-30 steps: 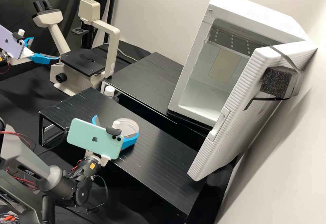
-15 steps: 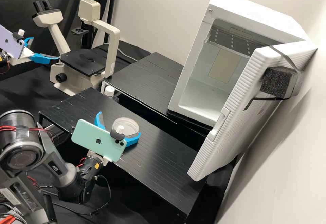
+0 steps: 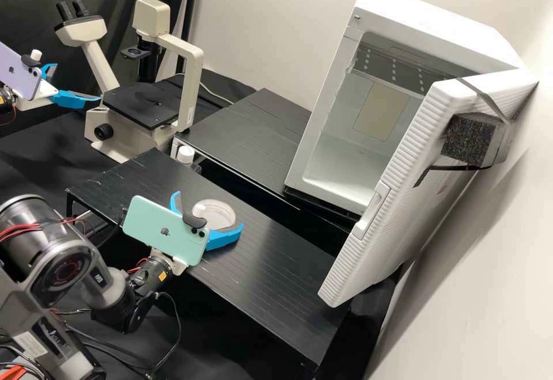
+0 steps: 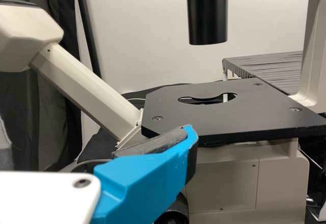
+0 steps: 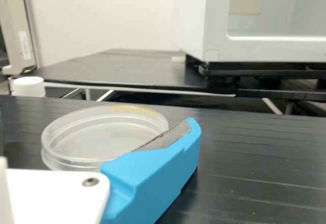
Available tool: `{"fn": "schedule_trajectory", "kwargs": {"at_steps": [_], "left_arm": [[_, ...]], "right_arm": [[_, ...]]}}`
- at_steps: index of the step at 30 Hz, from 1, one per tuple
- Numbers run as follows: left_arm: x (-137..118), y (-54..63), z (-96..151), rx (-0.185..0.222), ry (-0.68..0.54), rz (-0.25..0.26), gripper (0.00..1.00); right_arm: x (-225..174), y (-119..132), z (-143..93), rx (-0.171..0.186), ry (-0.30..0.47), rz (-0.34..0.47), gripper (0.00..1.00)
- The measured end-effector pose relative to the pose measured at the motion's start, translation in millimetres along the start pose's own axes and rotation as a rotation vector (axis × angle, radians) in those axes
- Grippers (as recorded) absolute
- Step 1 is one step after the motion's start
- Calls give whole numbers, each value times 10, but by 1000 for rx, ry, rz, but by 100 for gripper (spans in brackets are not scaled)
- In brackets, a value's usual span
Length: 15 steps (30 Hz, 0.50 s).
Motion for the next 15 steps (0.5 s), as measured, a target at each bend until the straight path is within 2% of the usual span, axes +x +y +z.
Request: {"fn": "schedule_trajectory", "kwargs": {"at_steps": [3, 9, 15], "left_arm": [[0, 0, 0, 0, 0, 0, 100], [0, 0, 0, 0, 0, 0, 100], [0, 0, 0, 0, 0, 0, 100]], "right_arm": [[25, -23, 6, -13, -4, 11, 100], [61, -26, 58, 0, 4, 32, 100], [63, -9, 101, -12, 25, 28, 100]]}}
